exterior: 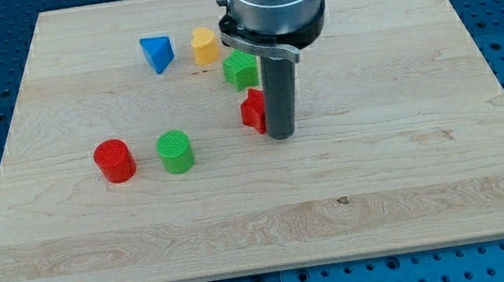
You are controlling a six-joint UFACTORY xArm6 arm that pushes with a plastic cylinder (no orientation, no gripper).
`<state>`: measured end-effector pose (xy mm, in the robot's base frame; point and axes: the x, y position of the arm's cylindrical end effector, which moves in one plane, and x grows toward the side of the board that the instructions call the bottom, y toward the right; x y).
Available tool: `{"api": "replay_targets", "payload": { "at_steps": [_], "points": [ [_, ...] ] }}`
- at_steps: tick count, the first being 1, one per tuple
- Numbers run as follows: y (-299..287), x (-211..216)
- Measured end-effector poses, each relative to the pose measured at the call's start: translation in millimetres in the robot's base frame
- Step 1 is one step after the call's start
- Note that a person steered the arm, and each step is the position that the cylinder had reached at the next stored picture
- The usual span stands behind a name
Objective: Place the green circle below the red star
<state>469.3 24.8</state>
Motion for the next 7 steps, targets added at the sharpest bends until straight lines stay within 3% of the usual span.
{"api": "replay_targets", "payload": {
  "at_steps": [4, 7],
  "points": [
    [-6, -8],
    [-2, 30]
  ]
}}
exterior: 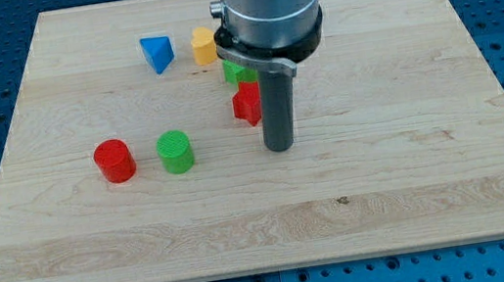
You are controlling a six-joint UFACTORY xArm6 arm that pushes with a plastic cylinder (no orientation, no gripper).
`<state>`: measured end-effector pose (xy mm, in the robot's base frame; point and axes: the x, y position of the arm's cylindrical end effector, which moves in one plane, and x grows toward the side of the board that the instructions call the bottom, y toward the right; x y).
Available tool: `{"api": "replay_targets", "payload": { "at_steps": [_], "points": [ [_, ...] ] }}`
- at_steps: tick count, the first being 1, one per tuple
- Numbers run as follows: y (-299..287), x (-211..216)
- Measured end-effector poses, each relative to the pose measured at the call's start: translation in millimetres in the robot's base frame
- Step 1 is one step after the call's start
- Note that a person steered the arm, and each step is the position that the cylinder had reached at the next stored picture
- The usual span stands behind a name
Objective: Place the green circle below the red star
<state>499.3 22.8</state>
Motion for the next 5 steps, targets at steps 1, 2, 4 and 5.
{"api": "replay_targets", "payload": {
  "at_steps": [1, 2, 4, 5],
  "points": [
    [-26, 38],
    [-67, 78],
    [-153, 71],
    [-160, 41]
  ]
}}
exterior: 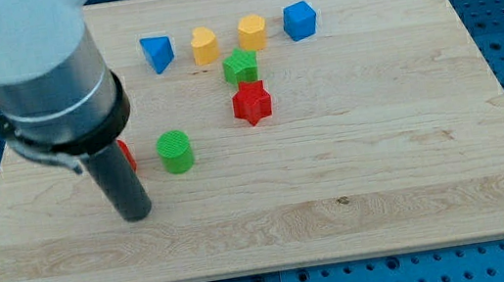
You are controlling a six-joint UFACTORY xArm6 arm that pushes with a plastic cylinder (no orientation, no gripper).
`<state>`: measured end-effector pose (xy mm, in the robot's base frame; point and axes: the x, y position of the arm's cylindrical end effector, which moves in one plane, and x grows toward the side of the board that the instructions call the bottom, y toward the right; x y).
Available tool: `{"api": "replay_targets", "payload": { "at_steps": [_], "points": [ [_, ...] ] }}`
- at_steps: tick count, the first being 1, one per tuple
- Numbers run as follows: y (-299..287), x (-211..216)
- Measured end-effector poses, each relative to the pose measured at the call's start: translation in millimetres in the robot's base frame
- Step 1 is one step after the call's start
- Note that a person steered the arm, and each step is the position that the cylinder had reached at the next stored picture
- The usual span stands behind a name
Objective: Place the green circle below the red star
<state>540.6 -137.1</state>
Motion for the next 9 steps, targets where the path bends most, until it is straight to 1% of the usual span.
{"api": "replay_targets", "payload": {
  "at_steps": [1, 2, 4, 5, 6, 7, 9],
  "points": [
    [1, -20],
    [4, -23],
    [4, -62],
    [12, -53],
    [18, -28],
    [29, -26],
    [11, -48]
  ]
}}
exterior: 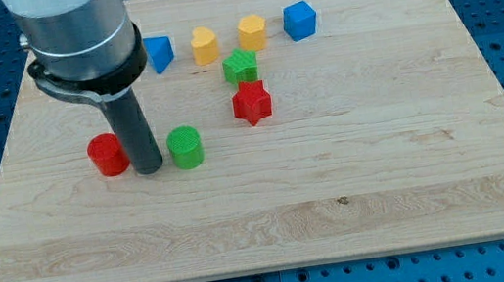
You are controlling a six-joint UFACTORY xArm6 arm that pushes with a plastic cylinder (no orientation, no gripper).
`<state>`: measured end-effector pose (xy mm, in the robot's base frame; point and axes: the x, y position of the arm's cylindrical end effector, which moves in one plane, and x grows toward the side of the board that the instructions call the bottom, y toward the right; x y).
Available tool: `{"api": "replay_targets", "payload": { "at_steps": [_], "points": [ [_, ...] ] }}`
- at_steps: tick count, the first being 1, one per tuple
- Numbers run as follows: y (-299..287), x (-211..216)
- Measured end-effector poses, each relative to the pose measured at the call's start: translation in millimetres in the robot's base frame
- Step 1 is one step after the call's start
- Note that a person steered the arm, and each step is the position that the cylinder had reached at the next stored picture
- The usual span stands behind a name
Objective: Place the green circle below the red star
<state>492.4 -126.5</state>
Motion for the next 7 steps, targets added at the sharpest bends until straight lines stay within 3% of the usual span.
{"api": "replay_targets", "payload": {
  "at_steps": [5, 7],
  "points": [
    [95, 6],
    [100, 21]
  ]
}}
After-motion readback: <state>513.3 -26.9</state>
